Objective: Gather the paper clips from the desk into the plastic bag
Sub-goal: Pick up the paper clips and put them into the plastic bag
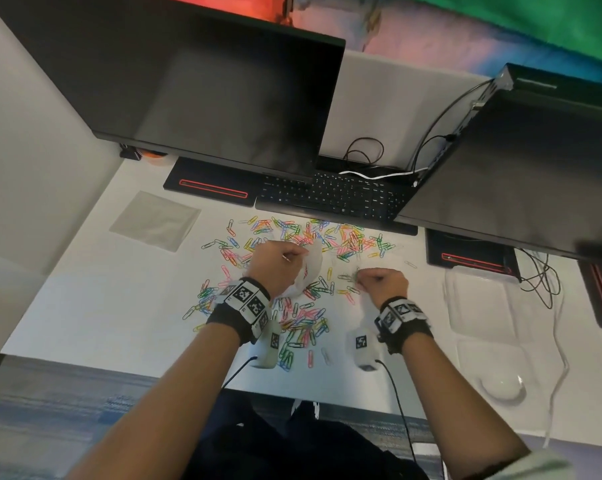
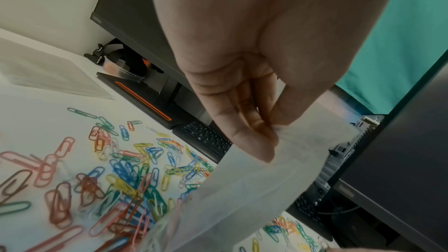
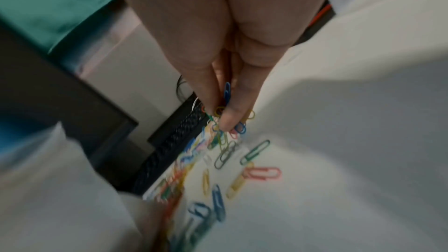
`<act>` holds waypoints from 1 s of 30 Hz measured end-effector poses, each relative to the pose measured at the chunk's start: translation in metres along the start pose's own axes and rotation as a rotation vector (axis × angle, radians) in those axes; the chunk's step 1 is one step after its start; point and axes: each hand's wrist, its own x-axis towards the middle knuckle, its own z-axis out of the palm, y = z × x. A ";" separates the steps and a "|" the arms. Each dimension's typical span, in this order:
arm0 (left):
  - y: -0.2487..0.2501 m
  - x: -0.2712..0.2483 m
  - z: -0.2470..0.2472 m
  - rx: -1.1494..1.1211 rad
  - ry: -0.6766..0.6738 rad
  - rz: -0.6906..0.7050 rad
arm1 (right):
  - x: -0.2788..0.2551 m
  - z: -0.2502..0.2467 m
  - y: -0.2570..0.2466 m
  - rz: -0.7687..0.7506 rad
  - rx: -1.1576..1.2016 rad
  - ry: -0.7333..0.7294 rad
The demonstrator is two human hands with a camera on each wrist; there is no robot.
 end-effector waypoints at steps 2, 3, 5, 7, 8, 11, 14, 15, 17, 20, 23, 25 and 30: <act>0.000 0.000 0.005 -0.005 -0.016 -0.018 | -0.004 -0.011 -0.007 0.102 0.225 -0.041; 0.000 -0.001 0.007 -0.012 -0.029 -0.027 | -0.007 -0.016 -0.013 0.103 0.315 -0.074; 0.001 -0.002 0.014 -0.027 -0.060 -0.042 | -0.017 -0.021 -0.023 0.035 0.435 -0.146; 0.003 -0.004 0.020 -0.042 -0.081 -0.060 | -0.029 -0.020 -0.035 -0.056 0.475 -0.234; 0.003 -0.004 0.023 -0.045 -0.085 -0.064 | -0.034 -0.018 -0.039 -0.091 0.479 -0.281; 0.006 -0.006 0.033 -0.022 -0.095 -0.028 | -0.043 -0.003 -0.042 -0.173 0.398 -0.361; 0.009 -0.005 0.040 -0.027 -0.071 0.008 | -0.042 0.015 -0.032 -0.314 0.139 -0.239; 0.010 -0.005 0.041 -0.034 -0.062 0.008 | -0.041 0.019 -0.029 -0.361 0.029 -0.181; 0.014 -0.006 0.043 -0.049 -0.059 0.021 | -0.043 0.022 -0.029 -0.439 -0.115 -0.120; 0.019 -0.006 0.045 -0.048 -0.069 0.048 | -0.045 0.024 -0.035 -0.482 -0.261 -0.161; 0.020 0.000 0.044 -0.055 -0.068 0.021 | -0.042 0.017 -0.046 -0.496 -0.413 -0.205; 0.022 0.002 0.040 -0.046 -0.072 0.013 | -0.039 0.007 -0.053 -0.527 -0.467 -0.268; 0.028 0.011 0.023 -0.029 -0.053 -0.027 | -0.015 -0.018 -0.057 -0.394 0.033 -0.239</act>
